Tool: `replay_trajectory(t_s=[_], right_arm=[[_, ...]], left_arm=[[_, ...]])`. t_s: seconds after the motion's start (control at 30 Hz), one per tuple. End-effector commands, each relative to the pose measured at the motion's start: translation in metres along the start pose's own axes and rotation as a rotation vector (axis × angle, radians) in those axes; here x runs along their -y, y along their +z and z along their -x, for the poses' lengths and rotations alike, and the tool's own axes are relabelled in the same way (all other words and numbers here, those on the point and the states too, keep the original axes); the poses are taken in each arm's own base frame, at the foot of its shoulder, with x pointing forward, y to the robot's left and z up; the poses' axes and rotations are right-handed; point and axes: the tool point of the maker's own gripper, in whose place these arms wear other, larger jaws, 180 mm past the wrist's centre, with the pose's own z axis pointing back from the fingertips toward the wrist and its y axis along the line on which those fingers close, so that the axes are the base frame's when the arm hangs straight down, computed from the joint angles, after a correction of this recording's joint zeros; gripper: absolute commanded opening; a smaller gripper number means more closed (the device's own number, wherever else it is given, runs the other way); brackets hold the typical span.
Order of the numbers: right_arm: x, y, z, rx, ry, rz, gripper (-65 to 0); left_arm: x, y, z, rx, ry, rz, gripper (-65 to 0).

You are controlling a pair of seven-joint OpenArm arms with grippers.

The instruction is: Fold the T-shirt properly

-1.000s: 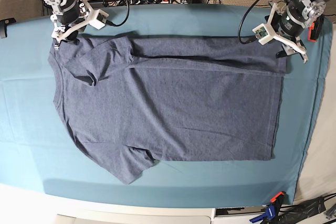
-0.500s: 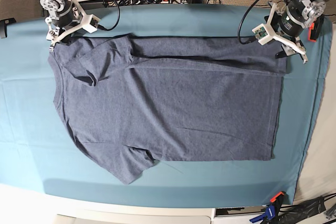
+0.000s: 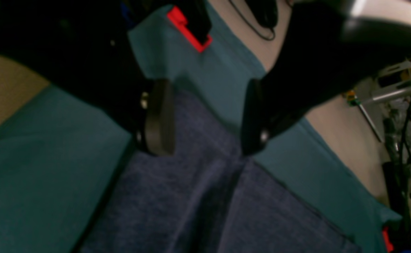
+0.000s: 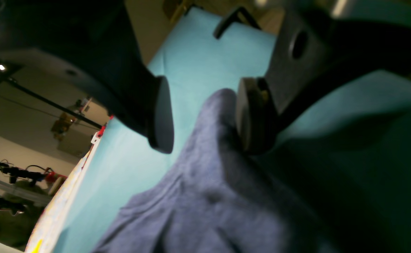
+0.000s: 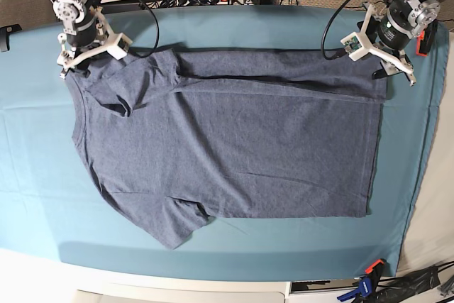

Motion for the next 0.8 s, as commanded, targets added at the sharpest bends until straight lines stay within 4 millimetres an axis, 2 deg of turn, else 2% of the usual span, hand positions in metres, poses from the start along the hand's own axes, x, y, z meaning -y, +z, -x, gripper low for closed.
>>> replay_trajectory(t_s=[0.0, 0.17, 0.23, 0.27, 0.33, 0.37, 0.5, 0.67, 0.77], right_arm=[[0.015, 0.000, 0.002, -0.008, 0.009, 0.049, -35.7], [0.014, 0.000, 0.003, -0.010, 0.011, 0.046, -37.0], [0.012, 0.000, 0.003, -0.010, 0.015, 0.034, -40.7], [0.010, 0.000, 0.003, -0.009, 0.022, 0.021, -45.3], [0.004, 0.000, 0.003, -0.010, 0.028, -0.011, -59.8], [0.002, 0.000, 0.003, -0.011, 0.023, -0.020, -65.0], [0.002, 0.000, 0.003, -0.011, 0.024, -0.020, -65.0], [0.003, 0.000, 0.003, -0.010, 0.024, -0.019, -65.0], [0.003, 0.000, 0.003, -0.009, 0.023, -0.019, -65.0]], left_arm=[[-0.009, 0.003, -0.004, 0.016, -0.013, -0.028, -32.6], [-0.009, 0.003, -0.004, 0.016, -0.013, -0.028, -32.6], [-0.009, 0.003, -0.004, 0.016, -0.013, -0.028, -32.6], [-0.009, 0.003, -0.004, 0.015, -0.014, -0.027, -32.6], [-0.009, 0.003, -0.003, 0.013, -0.014, -0.026, -32.6], [-0.008, 0.003, -0.003, 0.012, -0.020, -0.020, -32.6], [0.007, 0.000, 0.006, -0.013, -0.097, 0.055, -32.6], [0.011, -0.005, 0.016, -0.032, -0.091, 0.072, -32.6], [0.013, -0.006, 0.016, -0.019, -0.089, 0.077, -32.6]])
